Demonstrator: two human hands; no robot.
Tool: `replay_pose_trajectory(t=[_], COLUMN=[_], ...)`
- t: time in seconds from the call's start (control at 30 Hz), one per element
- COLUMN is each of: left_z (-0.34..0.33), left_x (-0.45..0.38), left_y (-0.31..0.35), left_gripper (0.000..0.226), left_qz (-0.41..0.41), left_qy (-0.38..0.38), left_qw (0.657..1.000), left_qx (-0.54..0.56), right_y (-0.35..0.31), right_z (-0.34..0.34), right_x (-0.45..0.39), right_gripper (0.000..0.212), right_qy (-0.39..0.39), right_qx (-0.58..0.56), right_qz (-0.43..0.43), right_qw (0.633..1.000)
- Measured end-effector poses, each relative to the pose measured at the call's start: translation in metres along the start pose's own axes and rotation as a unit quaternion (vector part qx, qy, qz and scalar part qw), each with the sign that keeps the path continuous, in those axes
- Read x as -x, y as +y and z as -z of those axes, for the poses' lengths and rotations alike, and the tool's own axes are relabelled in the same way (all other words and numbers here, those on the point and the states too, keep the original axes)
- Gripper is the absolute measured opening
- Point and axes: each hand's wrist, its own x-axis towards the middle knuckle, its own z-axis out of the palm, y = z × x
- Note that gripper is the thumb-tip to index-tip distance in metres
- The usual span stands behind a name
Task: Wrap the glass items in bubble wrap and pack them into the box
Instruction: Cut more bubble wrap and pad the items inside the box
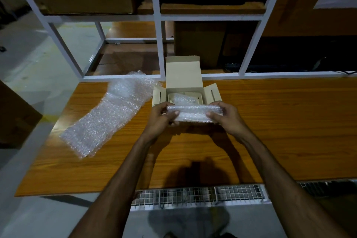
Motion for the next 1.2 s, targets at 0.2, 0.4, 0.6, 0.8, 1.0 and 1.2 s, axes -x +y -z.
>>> replay_pose_trajectory(t=[0.2,0.4,0.6,0.8,1.0,1.2], left_z=[0.006,0.003,0.003,0.007,0.005,0.01], left_x=[-0.029,-0.067,-0.108,-0.135,-0.152,-0.167], left_y=[0.003,0.016,0.023,0.015,0.009,0.002], left_gripper=[0.018,0.006,0.003,0.002,0.01,0.022], left_qz=[-0.006,-0.031,-0.051,-0.049,-0.024,-0.035], left_qy=[0.009,0.038,0.042,0.055,0.044,-0.004], left_qw=[0.997,0.974,0.927,0.863,0.831,0.769], left_qx=[-0.083,-0.221,-0.368,-0.5,-0.554,-0.638], right_y=[0.007,0.016,0.019,0.025,0.029,0.032], right_z=[0.011,0.024,0.032,0.025,0.017,0.006], right_x=[-0.035,-0.083,-0.131,-0.166,-0.189,-0.204], right_gripper=[0.019,0.017,0.019,0.022,0.024,0.016], right_qy=[-0.021,-0.041,-0.071,-0.086,-0.091,-0.11], right_qx=[0.022,0.086,0.15,0.228,0.332,0.442], right_qz=[0.002,0.036,0.075,0.105,0.135,0.147], right_qw=[1.0,0.995,0.983,0.964,0.929,0.878])
